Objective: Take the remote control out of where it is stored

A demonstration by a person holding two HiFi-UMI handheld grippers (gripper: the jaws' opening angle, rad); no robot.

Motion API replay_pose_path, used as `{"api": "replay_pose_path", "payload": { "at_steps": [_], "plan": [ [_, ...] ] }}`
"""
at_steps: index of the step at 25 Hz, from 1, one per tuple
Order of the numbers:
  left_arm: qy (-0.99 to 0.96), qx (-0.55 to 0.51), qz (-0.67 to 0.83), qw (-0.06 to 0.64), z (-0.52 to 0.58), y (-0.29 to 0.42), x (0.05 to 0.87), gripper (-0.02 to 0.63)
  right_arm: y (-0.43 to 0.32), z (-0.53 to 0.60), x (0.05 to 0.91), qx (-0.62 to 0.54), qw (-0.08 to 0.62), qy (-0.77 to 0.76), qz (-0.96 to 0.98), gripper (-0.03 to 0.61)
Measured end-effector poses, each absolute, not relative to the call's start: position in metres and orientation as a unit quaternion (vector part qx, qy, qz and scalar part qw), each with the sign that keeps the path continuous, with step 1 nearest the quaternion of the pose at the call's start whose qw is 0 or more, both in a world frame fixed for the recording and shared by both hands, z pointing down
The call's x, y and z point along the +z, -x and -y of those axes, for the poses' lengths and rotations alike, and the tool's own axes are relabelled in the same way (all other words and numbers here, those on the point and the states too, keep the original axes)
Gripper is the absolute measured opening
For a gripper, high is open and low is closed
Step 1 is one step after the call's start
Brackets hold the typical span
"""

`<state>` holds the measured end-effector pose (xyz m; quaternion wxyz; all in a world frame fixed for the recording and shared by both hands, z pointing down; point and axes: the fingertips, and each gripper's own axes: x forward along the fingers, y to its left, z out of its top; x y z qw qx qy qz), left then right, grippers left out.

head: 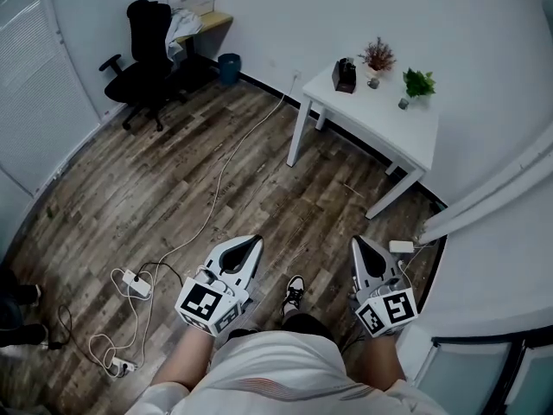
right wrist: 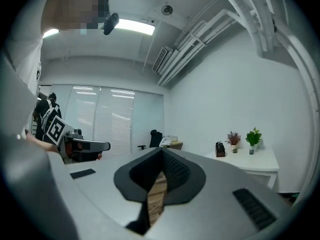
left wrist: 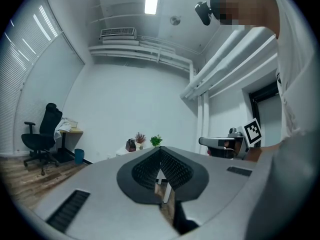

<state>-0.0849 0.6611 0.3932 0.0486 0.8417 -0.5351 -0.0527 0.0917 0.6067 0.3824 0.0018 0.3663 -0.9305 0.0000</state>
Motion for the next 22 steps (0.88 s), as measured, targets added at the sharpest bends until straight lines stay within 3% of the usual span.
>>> {"api": "replay_pose_path", "payload": {
  "at_steps": [22],
  "plan": [
    [-0.832, -0.024, 0.554, 0.037, -0.395, 0.028, 0.37, 0.009, -0.157, -0.307, 0.385, 0.044, -0.02, -0.388, 0.92, 0.012]
  ]
}}
